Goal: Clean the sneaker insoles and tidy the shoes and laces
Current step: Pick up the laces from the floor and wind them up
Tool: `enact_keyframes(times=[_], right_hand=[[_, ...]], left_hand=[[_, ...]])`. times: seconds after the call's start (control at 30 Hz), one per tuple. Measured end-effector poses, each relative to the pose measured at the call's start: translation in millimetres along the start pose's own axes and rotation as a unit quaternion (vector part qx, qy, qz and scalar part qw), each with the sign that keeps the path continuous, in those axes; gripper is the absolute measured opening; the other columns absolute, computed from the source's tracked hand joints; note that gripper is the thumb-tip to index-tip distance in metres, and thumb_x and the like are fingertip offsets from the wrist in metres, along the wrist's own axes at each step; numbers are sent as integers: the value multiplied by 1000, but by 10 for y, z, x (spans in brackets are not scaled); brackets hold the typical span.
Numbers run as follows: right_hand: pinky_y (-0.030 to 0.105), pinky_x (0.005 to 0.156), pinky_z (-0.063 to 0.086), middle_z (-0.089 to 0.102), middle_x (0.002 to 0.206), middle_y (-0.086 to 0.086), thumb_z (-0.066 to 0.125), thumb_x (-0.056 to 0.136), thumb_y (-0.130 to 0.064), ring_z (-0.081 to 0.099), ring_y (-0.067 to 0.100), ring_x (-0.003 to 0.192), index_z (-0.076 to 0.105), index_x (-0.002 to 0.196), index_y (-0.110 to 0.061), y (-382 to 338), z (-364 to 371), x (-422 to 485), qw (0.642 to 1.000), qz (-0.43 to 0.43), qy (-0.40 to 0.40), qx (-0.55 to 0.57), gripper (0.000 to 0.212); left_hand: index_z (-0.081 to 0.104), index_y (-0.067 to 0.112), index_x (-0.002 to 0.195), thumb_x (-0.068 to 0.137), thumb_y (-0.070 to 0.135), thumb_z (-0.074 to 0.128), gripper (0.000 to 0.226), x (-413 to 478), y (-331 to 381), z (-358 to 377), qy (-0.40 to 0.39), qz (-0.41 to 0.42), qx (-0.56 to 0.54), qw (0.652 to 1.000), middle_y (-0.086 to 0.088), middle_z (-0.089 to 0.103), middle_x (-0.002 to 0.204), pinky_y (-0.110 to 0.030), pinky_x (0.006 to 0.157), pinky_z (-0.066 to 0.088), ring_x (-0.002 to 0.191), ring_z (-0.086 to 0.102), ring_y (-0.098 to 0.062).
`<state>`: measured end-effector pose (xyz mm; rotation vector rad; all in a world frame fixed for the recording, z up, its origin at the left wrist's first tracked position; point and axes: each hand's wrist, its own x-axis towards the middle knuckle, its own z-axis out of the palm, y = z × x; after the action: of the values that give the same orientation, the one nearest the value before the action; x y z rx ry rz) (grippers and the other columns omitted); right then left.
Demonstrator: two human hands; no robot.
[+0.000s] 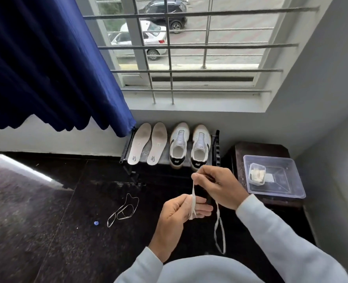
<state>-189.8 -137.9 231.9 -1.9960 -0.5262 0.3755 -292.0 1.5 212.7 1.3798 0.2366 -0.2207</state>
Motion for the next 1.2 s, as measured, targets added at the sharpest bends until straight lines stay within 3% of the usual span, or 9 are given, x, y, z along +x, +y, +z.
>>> enact_keyframes(times=[0.17,0.3,0.4,0.57,0.73,0.87,0.93,1.03,1.2], right_hand=[[27,63,50,63,70,-6,58,92,-15,59,10,64,62,74,-22,482,265,-161,996,47,-77,-13,20],[12,59,35,52,59,-15,52,100,-25,53,5,60,62,73,-25,347,357,-550,993,-5,-93,-76,29],[14,58,38,55,62,-18,51,96,-33,54,6,61,63,74,-23,124,242,-533,993,-40,-96,-61,27],[24,55,42,58,59,-4,57,97,-25,50,11,54,64,71,-22,36,14,-61,999,-41,-20,-20,27],[21,60,43,59,63,-10,62,94,-31,50,0,58,61,67,-32,307,190,163,996,63,-63,-14,27],[27,70,50,62,68,-10,53,93,-20,58,5,68,63,70,-29,391,597,-186,994,54,-93,-36,27],[16,63,40,54,61,-13,48,100,-26,55,3,62,62,72,-24,297,687,-380,991,15,-101,-83,31],[25,57,44,57,61,-6,47,98,-37,55,11,58,60,71,-29,55,618,-444,995,-14,-87,-47,31],[13,55,37,55,55,-17,58,97,-20,48,2,52,59,69,-26,-180,358,-88,1000,-16,-10,-10,29]], left_hand=[[71,-4,113,106,15,41,36,50,128,62,31,2,-122,992,-24,77,106,-33,91,61,104,75,-32],[67,0,119,109,12,32,38,108,55,9,95,-5,-90,991,-15,78,112,-29,95,60,109,74,-26],[70,8,115,110,14,35,37,128,-59,-37,117,-14,-28,993,-10,80,109,-28,92,60,106,75,-21],[75,10,110,108,20,41,35,76,-127,-70,58,-32,55,996,-11,81,103,-30,91,59,102,76,-22],[73,3,112,103,20,43,36,5,46,-103,-7,-25,-47,999,-20,79,104,-33,91,60,102,76,-33],[69,-2,117,106,14,35,39,33,141,-211,40,-3,-114,993,-20,77,110,-29,93,60,108,74,-31],[68,2,121,109,16,31,41,66,110,-284,65,2,-89,994,-14,78,113,-29,99,57,112,73,-25],[67,8,122,110,23,31,41,82,27,-372,94,0,-17,995,-7,78,114,-29,101,56,113,72,-20],[74,13,112,109,35,33,47,-19,-64,-348,59,7,72,996,-6,81,104,-29,94,58,104,76,-17]])
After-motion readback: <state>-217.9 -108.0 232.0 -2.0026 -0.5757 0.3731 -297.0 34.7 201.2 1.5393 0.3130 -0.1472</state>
